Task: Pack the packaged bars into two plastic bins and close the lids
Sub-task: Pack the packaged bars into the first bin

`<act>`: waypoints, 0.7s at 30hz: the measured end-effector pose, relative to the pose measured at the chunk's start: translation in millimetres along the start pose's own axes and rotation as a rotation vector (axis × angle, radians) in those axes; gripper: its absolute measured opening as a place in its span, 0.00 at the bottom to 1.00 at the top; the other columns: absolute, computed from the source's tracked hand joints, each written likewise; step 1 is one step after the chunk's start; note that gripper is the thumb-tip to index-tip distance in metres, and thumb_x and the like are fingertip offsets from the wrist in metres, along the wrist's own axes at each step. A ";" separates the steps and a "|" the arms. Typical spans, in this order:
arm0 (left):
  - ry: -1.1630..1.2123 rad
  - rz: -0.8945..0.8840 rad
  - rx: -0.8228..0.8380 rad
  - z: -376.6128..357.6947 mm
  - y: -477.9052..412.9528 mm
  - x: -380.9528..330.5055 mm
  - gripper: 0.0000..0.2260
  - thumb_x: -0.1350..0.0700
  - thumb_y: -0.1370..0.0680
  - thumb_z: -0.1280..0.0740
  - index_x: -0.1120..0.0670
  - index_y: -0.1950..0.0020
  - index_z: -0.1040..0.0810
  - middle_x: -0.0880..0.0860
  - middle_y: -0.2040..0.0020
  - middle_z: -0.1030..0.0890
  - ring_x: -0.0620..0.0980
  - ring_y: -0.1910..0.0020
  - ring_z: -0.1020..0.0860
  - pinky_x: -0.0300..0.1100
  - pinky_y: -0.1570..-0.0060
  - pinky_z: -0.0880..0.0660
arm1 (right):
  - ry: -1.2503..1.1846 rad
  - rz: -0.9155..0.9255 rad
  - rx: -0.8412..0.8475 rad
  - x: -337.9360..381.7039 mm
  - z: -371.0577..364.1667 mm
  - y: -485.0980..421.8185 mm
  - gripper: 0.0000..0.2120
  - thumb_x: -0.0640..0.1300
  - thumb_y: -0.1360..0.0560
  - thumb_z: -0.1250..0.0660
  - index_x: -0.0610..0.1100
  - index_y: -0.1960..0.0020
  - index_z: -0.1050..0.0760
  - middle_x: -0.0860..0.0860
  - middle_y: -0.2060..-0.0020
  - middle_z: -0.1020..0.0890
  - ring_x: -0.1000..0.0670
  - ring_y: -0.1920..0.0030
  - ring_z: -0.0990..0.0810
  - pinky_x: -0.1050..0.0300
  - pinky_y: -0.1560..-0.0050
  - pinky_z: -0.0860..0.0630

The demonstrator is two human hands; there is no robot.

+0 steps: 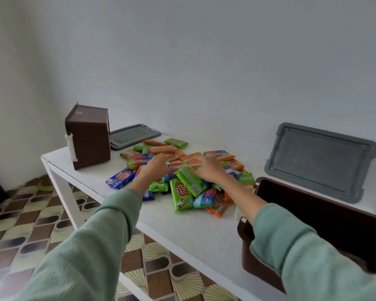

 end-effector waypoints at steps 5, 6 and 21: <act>0.019 0.021 0.053 -40.5 -10.9 34.0 0.27 0.49 0.23 0.35 0.56 0.27 0.37 0.56 0.29 0.32 0.55 0.31 0.33 0.47 0.33 0.36 | 0.086 -0.070 0.117 -5.4 -54.2 -29.1 0.37 0.55 0.27 0.32 0.46 0.25 0.45 0.42 0.26 0.40 0.41 0.26 0.43 0.47 0.29 0.40; 0.018 0.009 0.035 -45.7 -12.1 37.2 0.27 0.49 0.23 0.35 0.56 0.27 0.36 0.56 0.29 0.32 0.55 0.31 0.34 0.47 0.33 0.36 | 0.105 -0.091 0.149 -8.8 -62.4 -31.1 0.38 0.56 0.27 0.33 0.47 0.24 0.47 0.42 0.25 0.44 0.41 0.25 0.47 0.46 0.29 0.41; -0.241 -0.030 -0.015 -24.0 -14.3 83.8 0.27 0.42 0.24 0.38 0.51 0.27 0.35 0.54 0.31 0.31 0.55 0.32 0.35 0.54 0.31 0.41 | 0.249 -0.050 0.206 -18.9 -69.8 -34.4 0.42 0.54 0.28 0.31 0.53 0.23 0.54 0.45 0.28 0.37 0.42 0.27 0.45 0.45 0.32 0.35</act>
Point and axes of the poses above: each hand's wrist, its own y-axis away from the middle knuckle, its own z-axis out of the back of the hand, x = y × z, the point moved 4 cm from there along -y, towards the middle knuckle
